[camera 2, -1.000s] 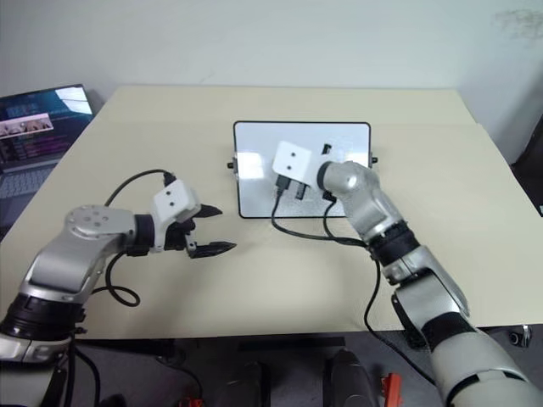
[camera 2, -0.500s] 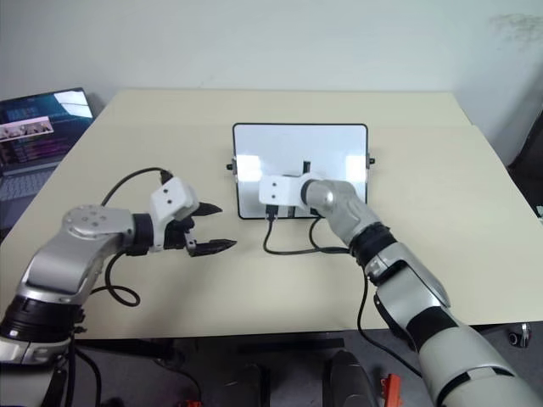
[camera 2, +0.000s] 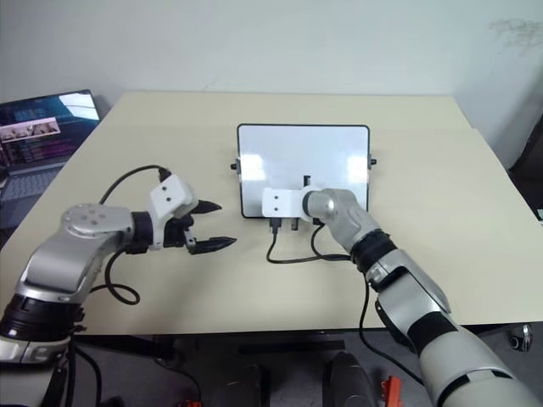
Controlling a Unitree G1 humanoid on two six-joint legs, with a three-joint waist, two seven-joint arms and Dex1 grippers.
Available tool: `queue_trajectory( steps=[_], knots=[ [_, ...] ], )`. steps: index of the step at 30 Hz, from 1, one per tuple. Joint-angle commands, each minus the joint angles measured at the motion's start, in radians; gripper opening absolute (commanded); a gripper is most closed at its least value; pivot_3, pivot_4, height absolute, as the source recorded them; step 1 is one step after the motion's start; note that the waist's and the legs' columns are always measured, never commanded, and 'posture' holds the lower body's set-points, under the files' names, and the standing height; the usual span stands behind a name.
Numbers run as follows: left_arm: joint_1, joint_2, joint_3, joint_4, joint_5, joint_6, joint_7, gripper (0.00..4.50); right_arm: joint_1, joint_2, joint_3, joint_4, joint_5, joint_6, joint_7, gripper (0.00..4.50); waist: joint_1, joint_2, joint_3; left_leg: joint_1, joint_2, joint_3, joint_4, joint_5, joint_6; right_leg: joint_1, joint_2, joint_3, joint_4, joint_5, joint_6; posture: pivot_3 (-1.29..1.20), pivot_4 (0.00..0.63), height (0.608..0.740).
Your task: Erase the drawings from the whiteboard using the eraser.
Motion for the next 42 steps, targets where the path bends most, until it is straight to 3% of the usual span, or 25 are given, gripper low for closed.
queue_trajectory(
  steps=[1,7,12,16,22,30,36,42],
  knots=[
    [-0.018,0.003,0.029,-0.024,-0.008,-0.011,-0.002,4.5,-0.088,-0.022,-0.073,0.054,-0.024,0.11,-0.123,0.58,0.001,0.0,0.0,0.0,0.0,0.0,0.0,0.0,0.0,0.0,0.0,0.0,0.0,0.0,0.0,0.0,0.15,0.74],
    [-0.024,0.003,0.028,-0.019,-0.008,-0.015,-0.002,4.5,-0.139,-0.007,-0.1,0.057,-0.015,0.16,-0.171,0.57,0.0,0.0,0.0,-0.001,0.0,0.0,-0.002,0.0,0.0,-0.001,0.0,0.0,-0.001,0.0,0.0,0.0,0.15,0.74],
    [-0.021,0.005,0.035,-0.026,-0.014,-0.012,-0.002,4.5,-0.091,-0.023,-0.12,-0.094,0.045,0.189,-0.027,0.57,-0.002,0.0,0.0,-0.002,0.0,0.0,-0.004,0.0,0.0,-0.002,0.0,0.0,-0.002,0.001,0.002,0.0,0.15,0.74],
    [-0.028,0.016,0.068,-0.035,-0.038,0.0,-0.004,4.5,-0.033,-0.12,-0.21,-0.454,0.192,0.347,0.23,0.56,-0.001,0.001,0.001,-0.011,0.0,-0.002,-0.003,0.0,0.0,-0.009,0.0,-0.002,-0.003,0.001,0.003,0.0,0.15,0.74],
    [-0.069,0.056,0.098,-0.049,-0.061,0.006,-0.032,4.5,0.004,-0.365,-0.275,-0.731,0.24,0.503,0.406,0.56,0.008,0.001,0.001,-0.02,0.0,-0.005,-0.002,0.0,0.0,-0.016,0.0,-0.007,-0.003,0.003,-0.001,0.0,0.15,0.74],
    [-0.134,0.084,0.075,-0.013,-0.05,-0.019,-0.096,4.5,0.054,-0.641,-0.288,-0.664,0.199,0.42,0.436,0.56,0.004,0.001,0.001,-0.019,0.0,-0.002,-0.003,0.0,0.0,-0.016,-0.001,-0.004,-0.005,0.001,0.003,0.0,0.15,0.74],
    [-0.151,0.104,0.079,0.013,-0.038,-0.04,-0.125,4.5,0.133,-0.745,-0.311,-0.641,0.222,0.378,0.471,0.56,-0.001,0.002,0.001,-0.019,0.0,0.001,-0.003,0.0,0.0,-0.016,-0.001,-0.002,-0.005,0.0,0.003,0.0,0.15,0.74],
    [-0.154,0.121,0.087,0.029,-0.036,-0.052,-0.142,4.5,0.197,-0.783,-0.359,-0.701,0.289,0.326,0.517,0.56,0.0,0.002,0.002,-0.019,0.0,0.002,-0.003,0.0,0.0,-0.016,-0.001,-0.001,-0.005,0.0,0.004,0.0,0.15,0.74]
  ],
)
